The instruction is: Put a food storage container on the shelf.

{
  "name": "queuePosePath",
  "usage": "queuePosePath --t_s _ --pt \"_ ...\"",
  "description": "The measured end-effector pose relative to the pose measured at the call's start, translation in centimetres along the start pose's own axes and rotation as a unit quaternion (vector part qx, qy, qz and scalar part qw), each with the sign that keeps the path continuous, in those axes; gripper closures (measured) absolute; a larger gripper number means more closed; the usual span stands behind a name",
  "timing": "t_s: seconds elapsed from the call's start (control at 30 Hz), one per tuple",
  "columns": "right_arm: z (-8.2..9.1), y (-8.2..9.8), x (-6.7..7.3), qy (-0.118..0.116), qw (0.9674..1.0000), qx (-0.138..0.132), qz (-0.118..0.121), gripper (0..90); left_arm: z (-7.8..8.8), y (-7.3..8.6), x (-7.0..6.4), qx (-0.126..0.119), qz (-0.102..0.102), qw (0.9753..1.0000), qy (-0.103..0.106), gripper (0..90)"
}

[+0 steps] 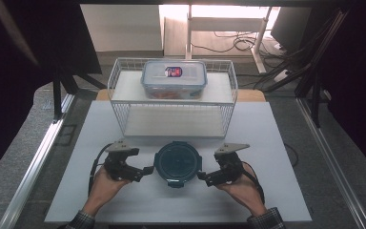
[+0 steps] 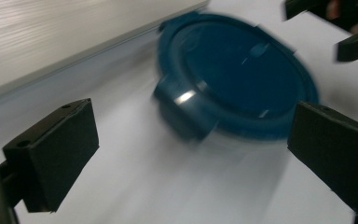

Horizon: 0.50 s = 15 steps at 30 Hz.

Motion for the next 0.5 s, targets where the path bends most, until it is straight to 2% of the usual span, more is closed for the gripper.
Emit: queuePosePath --t_s 0.1,0.23,0.27,0.33,0.43,0.5 --pt "-1.0 -0.7 -0.3 -0.016 0.9998 0.007 -0.011 3.6 -1.9 -0.6 0.4 0.014 0.006 0.9996 0.022 1.2" --pt "-2.3 -1.1 -0.7 -0.035 0.9987 0.024 -0.029 4.6 -3.7 -0.2 1.4 0.029 0.023 0.9978 0.056 1.2" --pt "-2.6 -1.1 -0.9 -0.042 0.9981 0.029 -0.035 4.7 -3.8 0.1 1.6 0.028 0.033 0.9969 0.065 1.1" --pt "-3.2 -1.0 -1.1 -0.065 0.9961 0.038 -0.047 5.2 -3.9 0.5 2.1 0.025 0.047 0.9941 0.095 1.3" --pt "-3.9 -0.6 -1.5 -0.083 0.9929 0.057 -0.063 7.7 -3.8 1.0 2.5 0.024 0.064 0.9905 0.119 3.7" --pt "-4.1 -0.5 -1.7 -0.109 0.9887 0.06 -0.083 14.2 -3.9 1.2 2.5 0.031 0.07 0.9887 0.129 7.4"
Point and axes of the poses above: each handheld gripper's, and its own axes: z roughly backward along the jaws, y roughly out of its underside, x roughly to its left, the point moved 2 cm from there along -z, roughly forward along the jaws, and after that the axes turned 6 degrees about -z, right-handed, at the moved point
